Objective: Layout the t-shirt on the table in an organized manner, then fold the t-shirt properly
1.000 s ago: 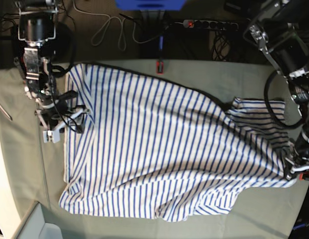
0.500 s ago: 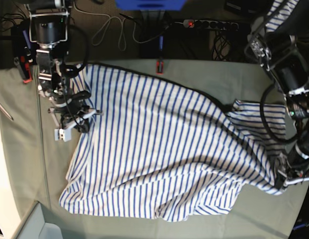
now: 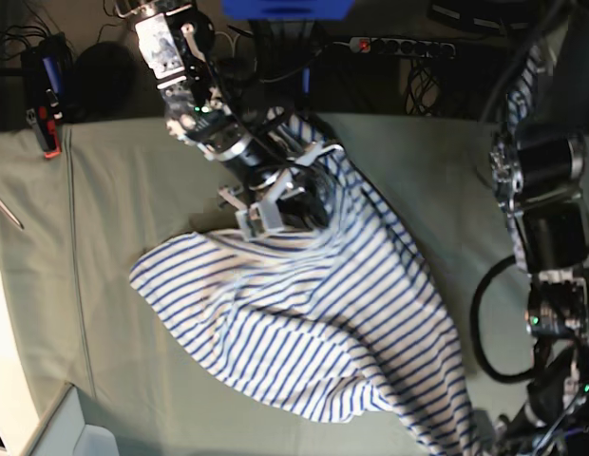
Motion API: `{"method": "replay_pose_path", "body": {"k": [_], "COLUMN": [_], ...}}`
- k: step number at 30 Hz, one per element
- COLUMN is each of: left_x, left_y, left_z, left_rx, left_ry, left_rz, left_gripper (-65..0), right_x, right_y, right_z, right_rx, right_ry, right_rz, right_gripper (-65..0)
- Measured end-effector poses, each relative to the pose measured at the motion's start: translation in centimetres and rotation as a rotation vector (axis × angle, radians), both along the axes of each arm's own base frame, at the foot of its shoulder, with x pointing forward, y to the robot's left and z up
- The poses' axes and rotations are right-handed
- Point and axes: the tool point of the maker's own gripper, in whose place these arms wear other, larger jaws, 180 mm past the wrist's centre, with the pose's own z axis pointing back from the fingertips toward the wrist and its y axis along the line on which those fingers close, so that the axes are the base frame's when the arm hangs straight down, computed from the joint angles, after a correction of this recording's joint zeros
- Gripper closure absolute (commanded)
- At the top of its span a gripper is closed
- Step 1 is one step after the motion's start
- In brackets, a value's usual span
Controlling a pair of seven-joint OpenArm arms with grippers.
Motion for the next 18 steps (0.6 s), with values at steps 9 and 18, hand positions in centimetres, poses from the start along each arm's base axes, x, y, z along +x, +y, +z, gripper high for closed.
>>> {"method": "replay_pose_path", "body": {"k": [9, 18], "left_x": [0.7, -1.2], "left_y": [-3.1, -3.1], "left_z": [-2.2, -6.1], "left_rx": [-0.024, -0.037], "left_ry": [0.023, 0.077], "left_rz": [-0.029, -0.029], "left_gripper": [-33.6, -65.0], "right_x": [-0.6, 0.8], "right_y": [0.8, -5.4], "right_z": [-1.3, -0.5], "right_rx": [-0.036, -0.133], "right_ry": [0.076, 0.013], "right_rz": [0.042, -0.032], "right_gripper": [-23.2, -32.6]}}
